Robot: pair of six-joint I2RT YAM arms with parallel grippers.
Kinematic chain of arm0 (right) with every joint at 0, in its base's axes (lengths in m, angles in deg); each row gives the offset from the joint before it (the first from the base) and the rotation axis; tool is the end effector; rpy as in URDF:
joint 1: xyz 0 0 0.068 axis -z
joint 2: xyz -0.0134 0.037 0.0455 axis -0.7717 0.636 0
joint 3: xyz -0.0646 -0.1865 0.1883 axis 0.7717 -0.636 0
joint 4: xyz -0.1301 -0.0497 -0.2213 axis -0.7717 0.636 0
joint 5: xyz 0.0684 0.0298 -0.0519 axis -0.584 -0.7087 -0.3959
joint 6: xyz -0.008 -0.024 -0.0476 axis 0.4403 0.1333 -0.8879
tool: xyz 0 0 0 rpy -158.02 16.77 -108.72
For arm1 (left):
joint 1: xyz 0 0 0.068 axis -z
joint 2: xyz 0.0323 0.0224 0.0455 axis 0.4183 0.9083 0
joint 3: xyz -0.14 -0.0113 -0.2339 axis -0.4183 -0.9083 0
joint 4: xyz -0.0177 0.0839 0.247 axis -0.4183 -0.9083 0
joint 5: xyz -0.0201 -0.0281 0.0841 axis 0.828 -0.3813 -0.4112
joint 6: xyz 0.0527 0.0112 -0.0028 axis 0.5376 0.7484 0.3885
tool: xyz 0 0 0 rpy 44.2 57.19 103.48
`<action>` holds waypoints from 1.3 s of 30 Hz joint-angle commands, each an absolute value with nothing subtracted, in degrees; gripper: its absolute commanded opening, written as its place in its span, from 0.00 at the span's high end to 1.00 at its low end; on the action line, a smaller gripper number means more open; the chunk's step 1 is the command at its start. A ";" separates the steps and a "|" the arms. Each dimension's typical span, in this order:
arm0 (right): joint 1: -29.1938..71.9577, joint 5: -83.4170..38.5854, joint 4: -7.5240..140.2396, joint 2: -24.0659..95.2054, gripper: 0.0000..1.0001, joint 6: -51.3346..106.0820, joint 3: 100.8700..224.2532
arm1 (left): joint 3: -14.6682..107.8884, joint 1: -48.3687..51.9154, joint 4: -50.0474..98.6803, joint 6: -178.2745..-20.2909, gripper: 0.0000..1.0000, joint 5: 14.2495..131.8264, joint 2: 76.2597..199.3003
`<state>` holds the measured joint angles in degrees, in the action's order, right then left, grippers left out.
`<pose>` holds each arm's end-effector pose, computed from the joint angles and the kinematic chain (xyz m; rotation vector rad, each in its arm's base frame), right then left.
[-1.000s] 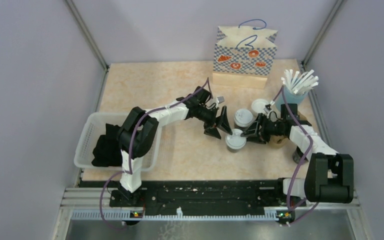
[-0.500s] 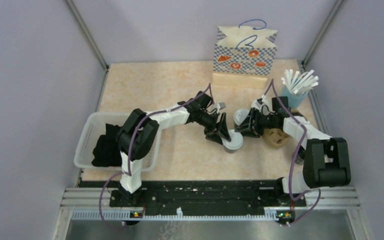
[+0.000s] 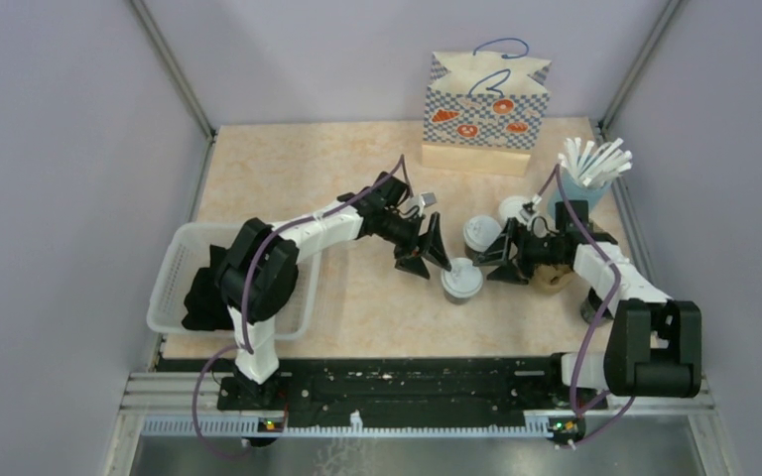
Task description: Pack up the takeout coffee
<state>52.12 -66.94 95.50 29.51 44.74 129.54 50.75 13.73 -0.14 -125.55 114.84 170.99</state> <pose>0.2362 0.0215 0.2031 0.2660 2.5398 1.3399 0.2957 -0.2699 0.2045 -0.4095 -2.6549 1.4984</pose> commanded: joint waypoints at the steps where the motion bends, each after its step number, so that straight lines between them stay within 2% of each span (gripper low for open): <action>1: 51.63 -70.90 94.12 28.13 0.34 44.22 126.32 | 54.22 13.55 1.58 -125.41 0.19 116.39 173.42; 9: 49.29 -68.90 87.52 30.83 0.45 47.60 122.96 | 52.89 13.59 0.06 -123.65 0.29 115.45 176.01; 18: 52.64 -63.14 81.21 30.85 0.52 51.08 115.60 | 42.44 13.51 1.83 -121.26 0.37 110.31 175.98; 23: 52.64 -64.76 84.91 29.21 0.50 50.31 120.08 | 48.42 13.51 -0.62 -120.67 0.35 110.96 174.64; 30: 52.40 -68.85 89.48 28.46 0.35 48.89 126.10 | 55.94 13.52 -0.50 -123.55 0.15 115.30 172.72; 32: 52.09 -69.97 89.27 28.36 0.31 48.76 126.13 | 56.47 13.51 -0.39 -123.75 0.12 115.42 173.30; 35: 49.51 -69.50 89.55 29.71 0.32 48.24 125.81 | 56.53 13.61 -0.75 -124.06 0.15 115.36 175.28; 39: 47.34 -67.67 87.23 29.15 0.46 49.96 123.18 | 55.53 13.59 -0.55 -123.30 0.21 113.80 176.89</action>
<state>49.16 -68.58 88.70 29.97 49.81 124.16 55.13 13.32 -0.27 -124.02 114.77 174.80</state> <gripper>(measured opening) 0.585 0.815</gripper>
